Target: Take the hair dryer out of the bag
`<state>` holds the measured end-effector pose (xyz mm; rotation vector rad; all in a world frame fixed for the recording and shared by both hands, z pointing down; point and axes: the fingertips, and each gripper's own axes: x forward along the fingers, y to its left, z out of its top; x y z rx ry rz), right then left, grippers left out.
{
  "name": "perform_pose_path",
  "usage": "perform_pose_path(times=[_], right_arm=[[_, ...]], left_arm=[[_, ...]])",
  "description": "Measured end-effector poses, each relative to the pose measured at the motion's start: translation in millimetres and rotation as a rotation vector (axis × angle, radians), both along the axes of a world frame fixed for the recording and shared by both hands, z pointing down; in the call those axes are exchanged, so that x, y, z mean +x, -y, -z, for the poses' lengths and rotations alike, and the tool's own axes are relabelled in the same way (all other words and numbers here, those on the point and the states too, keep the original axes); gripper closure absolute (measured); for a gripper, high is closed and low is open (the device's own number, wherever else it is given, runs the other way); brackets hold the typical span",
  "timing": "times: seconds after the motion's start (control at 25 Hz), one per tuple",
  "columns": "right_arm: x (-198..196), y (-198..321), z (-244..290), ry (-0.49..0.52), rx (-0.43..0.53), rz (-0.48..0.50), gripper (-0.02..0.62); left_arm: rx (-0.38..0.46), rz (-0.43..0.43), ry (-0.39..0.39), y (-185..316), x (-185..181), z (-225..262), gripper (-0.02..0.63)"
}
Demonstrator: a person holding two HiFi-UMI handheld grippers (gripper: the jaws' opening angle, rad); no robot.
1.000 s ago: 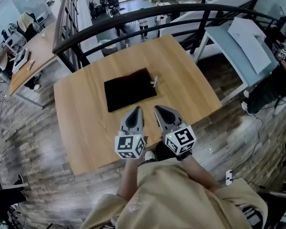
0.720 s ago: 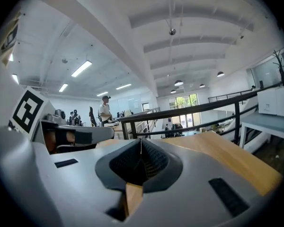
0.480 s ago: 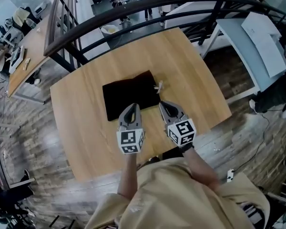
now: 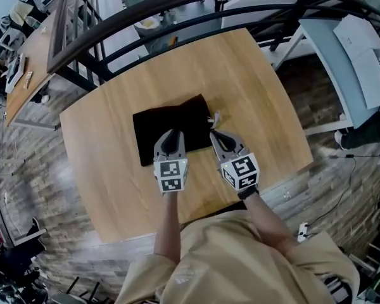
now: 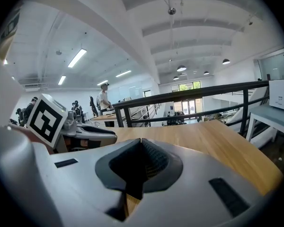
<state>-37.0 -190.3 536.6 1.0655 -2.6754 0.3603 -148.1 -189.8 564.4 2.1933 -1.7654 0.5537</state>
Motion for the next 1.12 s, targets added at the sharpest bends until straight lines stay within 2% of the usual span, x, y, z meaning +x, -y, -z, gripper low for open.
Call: perform_pose_path(times=[0.12,0.32,0.68,0.8,1.0,1.12], right_arm=[[-6,8,-6,-0.008,-0.004,0.015,0.580],[-18,14,-20,-0.028,-0.020,0.040,0.580],[-14,25,-44,-0.038,-0.052,0.035,0.580],[-8,28,-50,-0.043,-0.068,0.029,0.580],[-5,28,-57,-0.031,-0.095,0.028,0.580],[-1,27,-60,-0.029,-0.102,0.026,0.580]], left_arm=[[-0.057,-0.036,0.056,10,-2,-23,0.490],[-0.172,-0.092,0.104,20,-2,-70,0.405],[-0.284,-0.132,0.238,43,2,-114,0.399],[-0.310,-0.130,0.240,47,4,-116,0.402],[-0.335,-0.115,0.213,46,3,-115,0.468],[-0.326,-0.106,0.125,42,5,-111,0.584]])
